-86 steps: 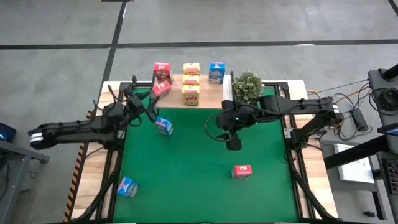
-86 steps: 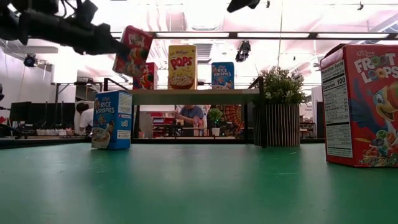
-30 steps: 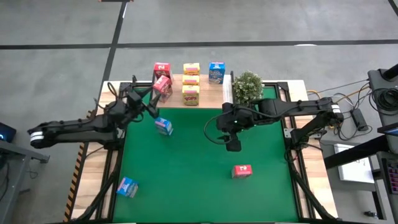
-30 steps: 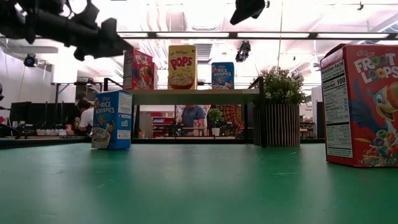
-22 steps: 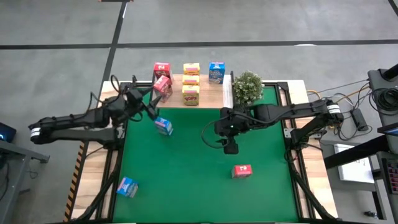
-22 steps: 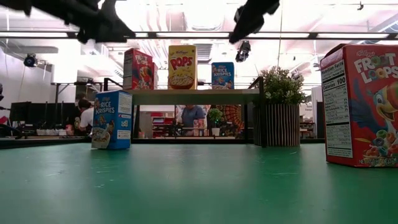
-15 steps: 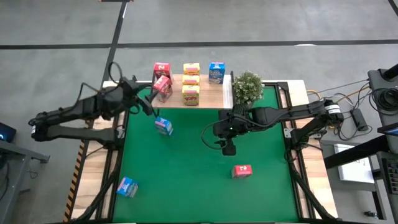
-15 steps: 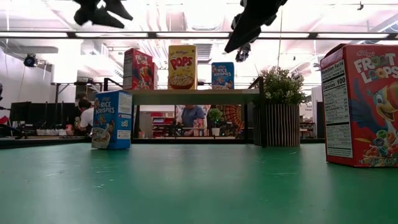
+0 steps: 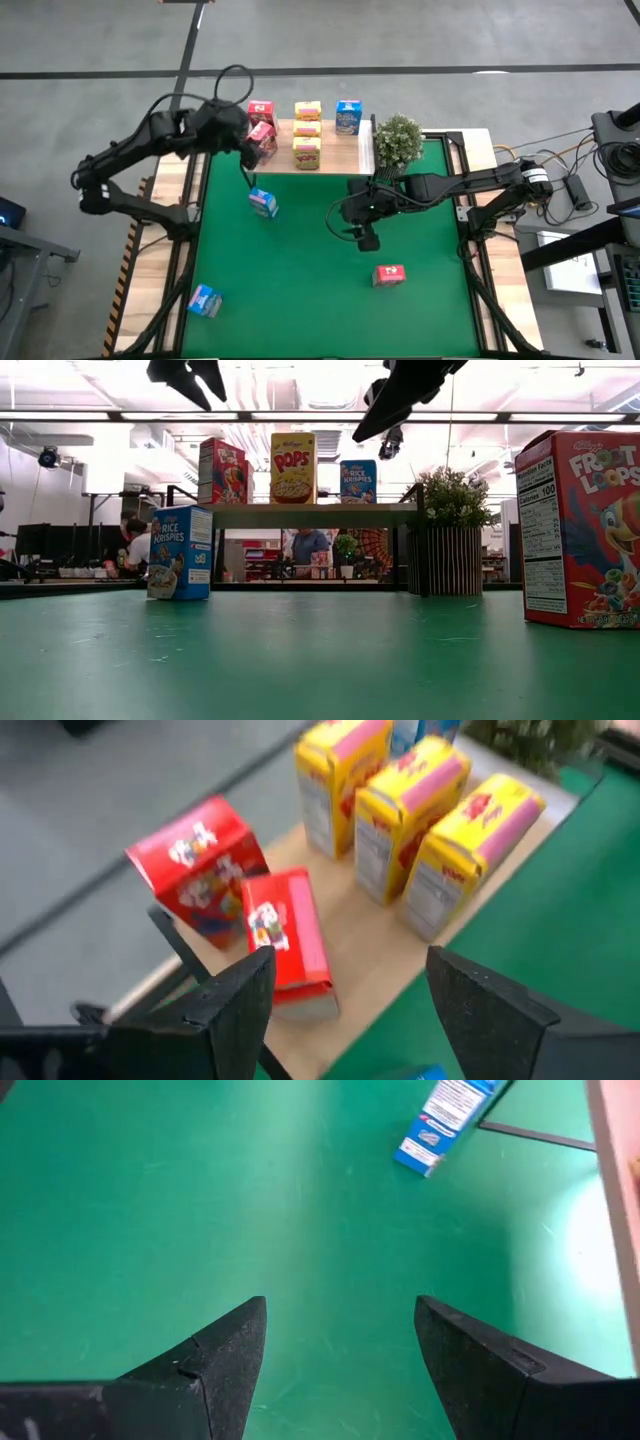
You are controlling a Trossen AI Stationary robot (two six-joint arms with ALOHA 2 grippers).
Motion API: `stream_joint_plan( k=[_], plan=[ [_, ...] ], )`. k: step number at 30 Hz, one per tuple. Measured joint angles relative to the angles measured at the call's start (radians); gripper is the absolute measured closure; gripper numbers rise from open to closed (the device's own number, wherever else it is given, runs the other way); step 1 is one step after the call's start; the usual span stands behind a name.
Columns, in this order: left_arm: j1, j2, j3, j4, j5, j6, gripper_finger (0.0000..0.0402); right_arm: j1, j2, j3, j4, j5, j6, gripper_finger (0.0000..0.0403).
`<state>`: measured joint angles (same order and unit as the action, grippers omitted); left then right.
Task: Stack cereal on shelf
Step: Put the top red cereal box on the shelf aligned with the other red cereal box
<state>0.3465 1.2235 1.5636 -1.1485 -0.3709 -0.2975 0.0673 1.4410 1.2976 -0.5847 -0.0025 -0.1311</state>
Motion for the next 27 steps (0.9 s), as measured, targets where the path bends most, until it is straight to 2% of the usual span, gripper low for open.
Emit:
stream_joint_plan(
  k=[3,10,24,27],
  plan=[
    [0.060,0.040,0.052,-0.053,0.074,-0.018,0.0157,0.000,0.000,0.000,0.010,-0.028,-0.015,0.0158],
    [0.163,0.113,0.078,-0.094,0.132,-0.028,0.0133,0.000,0.000,0.000,0.020,-0.035,-0.036,0.0158],
    [0.173,0.211,0.078,-0.085,0.123,0.004,0.0126,0.005,0.000,0.000,0.014,-0.061,-0.036,0.0158],
    [0.174,0.221,0.078,-0.083,0.085,0.014,0.0134,0.005,0.000,-0.003,0.014,-0.061,-0.036,0.0158]
  ],
)
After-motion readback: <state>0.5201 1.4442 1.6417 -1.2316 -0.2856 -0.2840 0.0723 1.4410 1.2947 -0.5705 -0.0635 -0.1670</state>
